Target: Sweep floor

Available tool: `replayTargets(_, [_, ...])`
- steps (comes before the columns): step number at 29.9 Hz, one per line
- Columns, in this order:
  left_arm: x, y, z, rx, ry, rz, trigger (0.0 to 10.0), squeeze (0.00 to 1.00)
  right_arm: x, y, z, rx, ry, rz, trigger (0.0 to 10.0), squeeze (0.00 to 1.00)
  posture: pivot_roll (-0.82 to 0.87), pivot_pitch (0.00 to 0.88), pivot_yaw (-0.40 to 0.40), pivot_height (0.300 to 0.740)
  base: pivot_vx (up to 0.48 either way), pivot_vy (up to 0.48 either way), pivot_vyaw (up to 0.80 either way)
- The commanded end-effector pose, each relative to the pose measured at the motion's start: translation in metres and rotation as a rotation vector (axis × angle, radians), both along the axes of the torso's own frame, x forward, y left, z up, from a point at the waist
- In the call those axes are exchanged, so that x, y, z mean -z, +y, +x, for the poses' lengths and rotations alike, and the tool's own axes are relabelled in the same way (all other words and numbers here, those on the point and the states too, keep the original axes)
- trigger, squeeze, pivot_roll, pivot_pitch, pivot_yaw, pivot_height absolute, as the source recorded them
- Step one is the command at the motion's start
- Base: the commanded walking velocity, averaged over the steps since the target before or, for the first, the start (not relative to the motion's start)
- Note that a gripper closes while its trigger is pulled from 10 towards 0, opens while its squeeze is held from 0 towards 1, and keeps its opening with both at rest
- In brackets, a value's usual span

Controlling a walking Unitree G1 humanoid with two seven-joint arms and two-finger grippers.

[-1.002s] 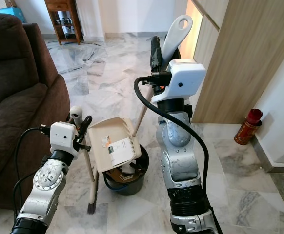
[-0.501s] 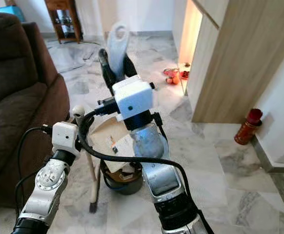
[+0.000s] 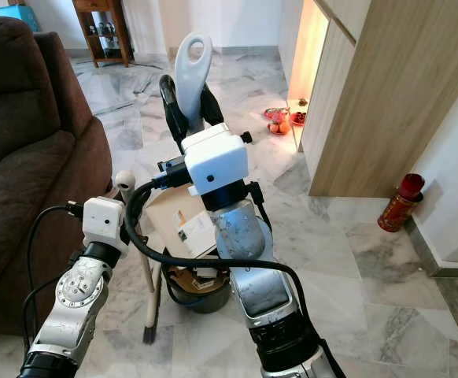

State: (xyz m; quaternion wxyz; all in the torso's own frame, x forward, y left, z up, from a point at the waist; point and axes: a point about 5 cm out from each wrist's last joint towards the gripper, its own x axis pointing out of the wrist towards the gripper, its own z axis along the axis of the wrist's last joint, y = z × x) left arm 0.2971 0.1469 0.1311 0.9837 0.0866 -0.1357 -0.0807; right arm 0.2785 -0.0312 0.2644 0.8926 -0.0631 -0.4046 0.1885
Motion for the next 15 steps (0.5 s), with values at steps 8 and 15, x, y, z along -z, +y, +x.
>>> replayTargets(8, [-0.01, 0.001, 0.001, 0.006, -0.05, 0.001, 10.0, 0.0, -0.018, 0.014, -0.026, -0.053, -0.225, -0.083, 10.0, 0.0, 0.12, 0.039, 0.032, 0.74, 0.0, 0.0, 0.0])
replayTargets(15, [-0.01, 0.0, 0.001, 0.006, -0.051, 0.0, 10.0, 0.0, -0.017, 0.017, -0.028, -0.061, -0.242, -0.108, 10.0, 0.0, 0.12, 0.037, 0.031, 0.74, 0.0, 0.0, 0.0])
